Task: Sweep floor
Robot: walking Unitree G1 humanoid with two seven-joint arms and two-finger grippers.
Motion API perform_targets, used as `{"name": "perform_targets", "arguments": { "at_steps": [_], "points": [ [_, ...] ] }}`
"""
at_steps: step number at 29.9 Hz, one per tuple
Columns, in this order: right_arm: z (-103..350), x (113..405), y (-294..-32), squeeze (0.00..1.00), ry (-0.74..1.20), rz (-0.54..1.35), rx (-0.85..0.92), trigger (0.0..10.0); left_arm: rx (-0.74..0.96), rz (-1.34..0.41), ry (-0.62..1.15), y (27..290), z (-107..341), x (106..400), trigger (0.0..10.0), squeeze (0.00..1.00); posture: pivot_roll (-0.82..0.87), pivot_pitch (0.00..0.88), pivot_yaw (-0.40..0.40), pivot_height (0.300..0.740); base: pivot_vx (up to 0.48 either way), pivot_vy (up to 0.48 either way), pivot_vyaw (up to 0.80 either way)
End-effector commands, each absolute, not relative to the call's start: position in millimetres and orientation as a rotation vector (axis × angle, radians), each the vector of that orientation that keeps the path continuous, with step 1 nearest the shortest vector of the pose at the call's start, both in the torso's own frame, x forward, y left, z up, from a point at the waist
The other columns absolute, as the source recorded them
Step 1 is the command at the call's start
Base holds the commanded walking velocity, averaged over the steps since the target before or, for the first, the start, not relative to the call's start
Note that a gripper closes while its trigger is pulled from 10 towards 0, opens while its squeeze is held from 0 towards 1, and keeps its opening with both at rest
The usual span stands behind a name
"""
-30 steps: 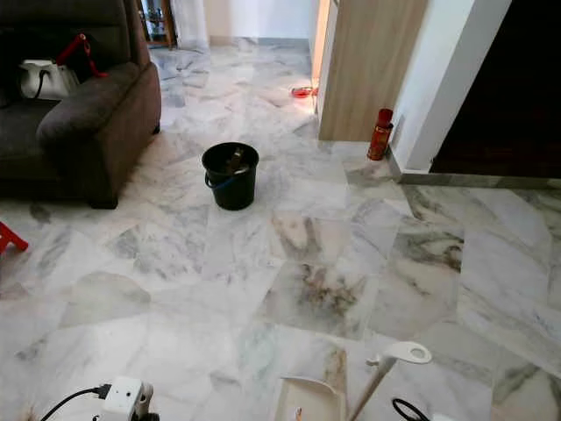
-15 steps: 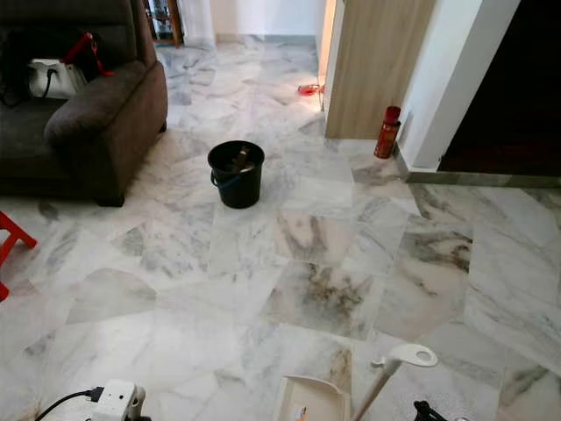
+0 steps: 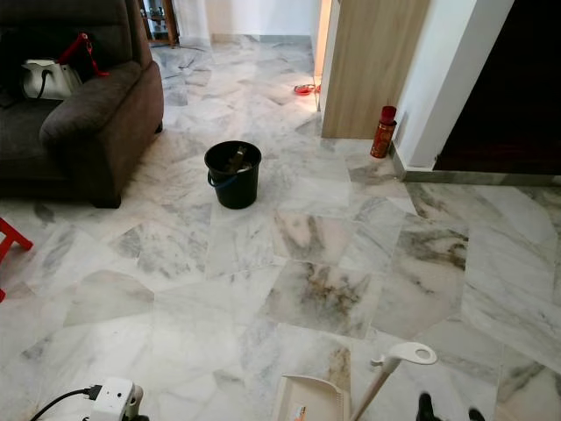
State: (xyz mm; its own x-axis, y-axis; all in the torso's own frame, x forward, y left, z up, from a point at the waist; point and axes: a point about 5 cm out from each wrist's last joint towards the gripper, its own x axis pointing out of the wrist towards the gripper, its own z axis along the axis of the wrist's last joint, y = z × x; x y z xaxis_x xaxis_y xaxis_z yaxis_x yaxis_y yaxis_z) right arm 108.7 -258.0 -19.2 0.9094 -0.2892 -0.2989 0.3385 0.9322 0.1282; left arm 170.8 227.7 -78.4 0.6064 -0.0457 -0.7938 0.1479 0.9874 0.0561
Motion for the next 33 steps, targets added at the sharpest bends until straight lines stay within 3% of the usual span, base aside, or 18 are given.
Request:
{"name": "perform_targets", "arguments": {
  "at_steps": [1,6,19,28,29,30,33],
  "points": [
    [-17,111,-255,1.00,0.270,-0.308,0.204,10.0,0.145,-0.107,0.930,233,-78,170,10.0,0.00,-0.07,0.000,0.001,0.740,0.000,0.000,0.00],
    [-13,116,-247,1.00,0.263,-0.258,0.230,10.0,0.145,-0.102,0.933,234,-78,169,10.0,0.00,-0.07,0.000,0.001,0.740,0.000,0.000,0.00],
    [-13,103,-264,1.00,0.343,-0.265,0.172,10.0,0.141,-0.102,0.934,233,-79,169,10.0,0.00,-0.07,0.000,-0.003,0.740,0.000,0.000,0.00],
    [-9,103,-248,1.00,0.387,-0.072,0.245,10.0,0.141,-0.104,0.933,232,-78,170,10.0,0.00,-0.07,0.000,-0.003,0.740,0.000,0.000,0.00],
    [-9,103,-248,0.32,0.393,-0.059,0.247,10.0,0.140,-0.105,0.934,232,-79,170,10.0,0.00,-0.07,0.000,-0.003,0.740,0.000,0.000,0.00],
    [-9,102,-247,0.00,0.399,-0.038,0.252,10.0,0.139,-0.106,0.934,232,-79,170,10.0,0.00,-0.07,0.000,-0.003,0.740,0.000,0.000,0.00],
    [-8,102,-245,0.00,0.395,-0.013,0.272,10.0,0.138,-0.104,0.933,232,-78,170,10.0,0.00,-0.07,0.000,-0.004,0.740,0.000,0.000,0.00]
  ]
}}
